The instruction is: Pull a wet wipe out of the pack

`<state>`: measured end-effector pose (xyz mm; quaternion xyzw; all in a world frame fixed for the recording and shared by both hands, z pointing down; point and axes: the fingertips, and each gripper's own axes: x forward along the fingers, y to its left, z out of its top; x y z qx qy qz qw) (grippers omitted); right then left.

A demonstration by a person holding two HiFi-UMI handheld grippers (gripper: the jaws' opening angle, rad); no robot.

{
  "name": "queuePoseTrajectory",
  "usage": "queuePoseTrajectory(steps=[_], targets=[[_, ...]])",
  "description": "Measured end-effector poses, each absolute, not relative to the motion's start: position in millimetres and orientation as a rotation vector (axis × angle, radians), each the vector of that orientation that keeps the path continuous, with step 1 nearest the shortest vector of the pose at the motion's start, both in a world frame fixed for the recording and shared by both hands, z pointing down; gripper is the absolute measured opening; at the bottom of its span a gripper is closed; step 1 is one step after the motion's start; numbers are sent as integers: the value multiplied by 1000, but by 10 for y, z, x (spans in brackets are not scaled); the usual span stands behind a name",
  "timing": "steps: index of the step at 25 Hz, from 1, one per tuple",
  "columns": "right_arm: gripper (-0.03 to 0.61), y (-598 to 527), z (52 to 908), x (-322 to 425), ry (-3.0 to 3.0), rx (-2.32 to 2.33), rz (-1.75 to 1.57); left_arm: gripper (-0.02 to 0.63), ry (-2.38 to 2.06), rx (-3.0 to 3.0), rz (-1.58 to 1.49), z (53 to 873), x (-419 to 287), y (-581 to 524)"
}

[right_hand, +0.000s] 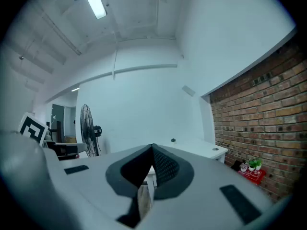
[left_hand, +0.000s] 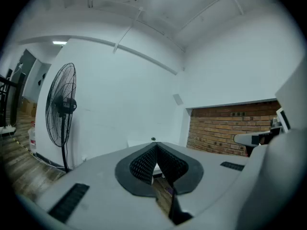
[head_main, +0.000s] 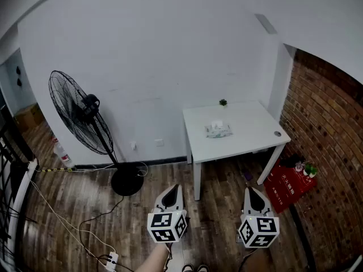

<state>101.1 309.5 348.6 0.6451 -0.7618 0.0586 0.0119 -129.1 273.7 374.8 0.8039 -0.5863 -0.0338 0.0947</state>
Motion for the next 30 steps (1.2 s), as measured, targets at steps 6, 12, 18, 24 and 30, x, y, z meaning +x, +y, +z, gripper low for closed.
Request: queuePoseTrajectory(steps=[6, 12, 18, 24, 30], targets=[[0, 3110, 3481, 988, -2372, 2005, 176, 0, -1755, 2367, -114, 3736, -1357, 2749], [1, 3158, 3448, 931, -2437, 2021, 235, 0, -1758, 2377, -105, 3738, -1386, 2805], [2, 3157, 3504, 929, -2426, 2028, 269, 0, -1749, 2364, -104, 3781, -1391, 2805], [42, 3177, 3548, 1018, -2412, 2071, 294, 0, -1738, 2341, -95, 3884, -1384, 2803], [85, 3152, 3537, 1077, -2402, 2102, 310, 0, -1725, 2345, -78, 3892, -1387, 2777]])
